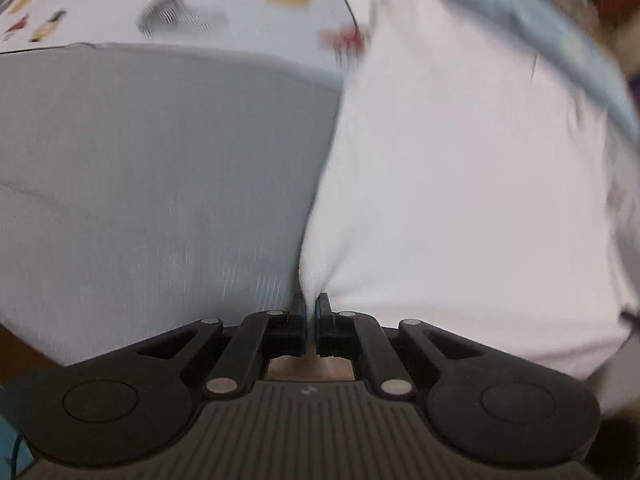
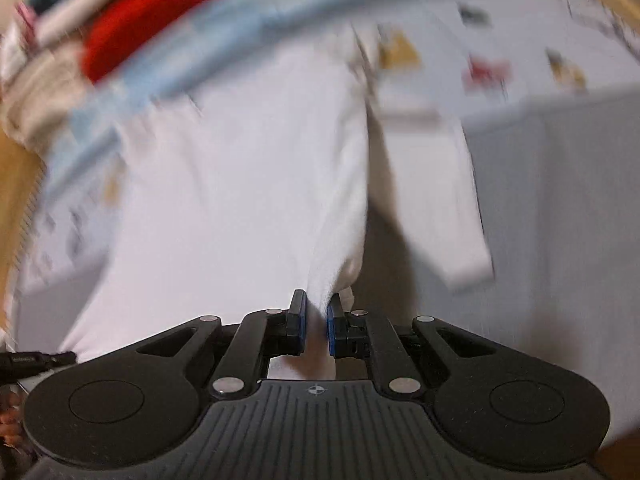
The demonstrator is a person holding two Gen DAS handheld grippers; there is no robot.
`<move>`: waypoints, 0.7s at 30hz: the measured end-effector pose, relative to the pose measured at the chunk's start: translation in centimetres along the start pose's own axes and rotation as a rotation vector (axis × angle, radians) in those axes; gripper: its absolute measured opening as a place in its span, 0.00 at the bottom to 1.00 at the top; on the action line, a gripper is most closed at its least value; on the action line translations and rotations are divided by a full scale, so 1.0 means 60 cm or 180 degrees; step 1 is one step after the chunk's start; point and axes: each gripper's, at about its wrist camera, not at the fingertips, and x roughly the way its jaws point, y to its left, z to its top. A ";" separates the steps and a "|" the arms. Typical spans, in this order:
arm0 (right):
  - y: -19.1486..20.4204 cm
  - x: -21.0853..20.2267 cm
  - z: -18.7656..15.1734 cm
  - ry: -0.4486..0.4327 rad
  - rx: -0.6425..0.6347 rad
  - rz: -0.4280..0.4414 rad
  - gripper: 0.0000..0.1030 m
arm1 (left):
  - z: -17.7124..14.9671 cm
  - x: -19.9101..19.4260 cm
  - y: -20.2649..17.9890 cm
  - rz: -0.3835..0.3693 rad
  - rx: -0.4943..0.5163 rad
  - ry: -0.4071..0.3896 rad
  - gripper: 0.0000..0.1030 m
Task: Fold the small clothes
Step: 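Lay the shirt flat on the mat and open both grippers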
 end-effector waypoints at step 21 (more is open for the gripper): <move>-0.099 0.073 0.153 -0.0431 0.0205 -0.0848 0.51 | -0.016 -0.052 -0.023 0.0437 0.0197 -0.0373 0.87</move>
